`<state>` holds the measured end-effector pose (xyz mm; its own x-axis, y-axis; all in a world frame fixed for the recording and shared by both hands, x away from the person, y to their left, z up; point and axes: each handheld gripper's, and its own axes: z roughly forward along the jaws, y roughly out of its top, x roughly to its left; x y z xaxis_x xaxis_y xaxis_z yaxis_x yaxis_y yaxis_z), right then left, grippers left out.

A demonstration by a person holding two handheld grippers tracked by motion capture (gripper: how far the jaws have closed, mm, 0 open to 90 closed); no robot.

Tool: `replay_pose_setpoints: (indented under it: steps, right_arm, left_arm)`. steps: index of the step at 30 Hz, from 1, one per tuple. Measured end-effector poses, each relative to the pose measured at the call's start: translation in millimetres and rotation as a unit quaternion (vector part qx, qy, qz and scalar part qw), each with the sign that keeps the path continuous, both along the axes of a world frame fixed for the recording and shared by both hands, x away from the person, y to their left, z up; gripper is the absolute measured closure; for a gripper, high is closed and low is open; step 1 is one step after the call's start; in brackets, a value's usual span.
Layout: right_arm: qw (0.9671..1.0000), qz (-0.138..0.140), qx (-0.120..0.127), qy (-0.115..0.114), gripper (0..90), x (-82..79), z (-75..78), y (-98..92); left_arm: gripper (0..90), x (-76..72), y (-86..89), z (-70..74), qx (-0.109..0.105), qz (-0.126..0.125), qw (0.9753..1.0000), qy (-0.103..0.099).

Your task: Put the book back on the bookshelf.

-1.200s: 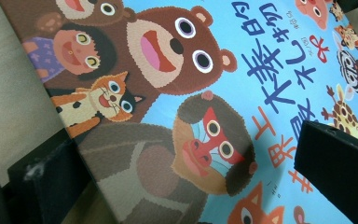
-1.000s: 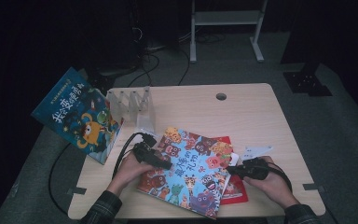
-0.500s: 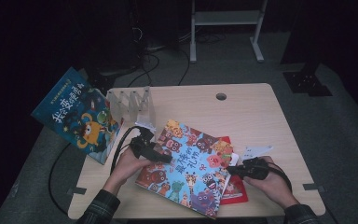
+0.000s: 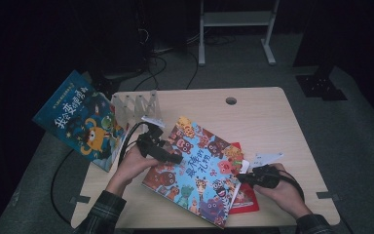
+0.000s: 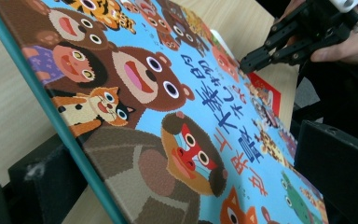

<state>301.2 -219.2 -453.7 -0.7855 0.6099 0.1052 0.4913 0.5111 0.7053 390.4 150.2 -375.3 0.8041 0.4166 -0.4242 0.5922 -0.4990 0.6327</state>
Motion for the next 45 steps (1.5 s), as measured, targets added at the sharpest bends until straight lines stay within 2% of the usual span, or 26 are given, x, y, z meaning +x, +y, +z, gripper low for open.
replay_pose_setpoints:
  steps: [18, 26, 35, 45]
  right_arm:
    - [0.9999, 0.015, -0.001, 0.006, 89.5, 5.7, 1.1, 14.5]
    - [0.9997, 0.020, -0.004, 0.009, 89.4, 9.0, 2.2, 26.3]
    - [0.9997, 0.020, -0.005, 0.009, 89.4, 10.8, 2.3, 31.0]
    - [0.9998, 0.018, -0.005, 0.004, 89.4, 12.9, 2.0, 39.2]
  left_arm:
    - [0.0, 9.8, 4.0, 15.6, 0.001, 0.003, 1.0000, -0.007]
    - [0.0, 11.1, 2.0, 34.2, 0.005, -0.006, 0.9998, -0.018]
    - [2.0, 10.7, -2.4, 49.8, 0.010, -0.024, 0.9994, -0.024]
    - [5.7, 12.9, -9.3, 70.0, 0.026, -0.031, 0.9989, -0.025]
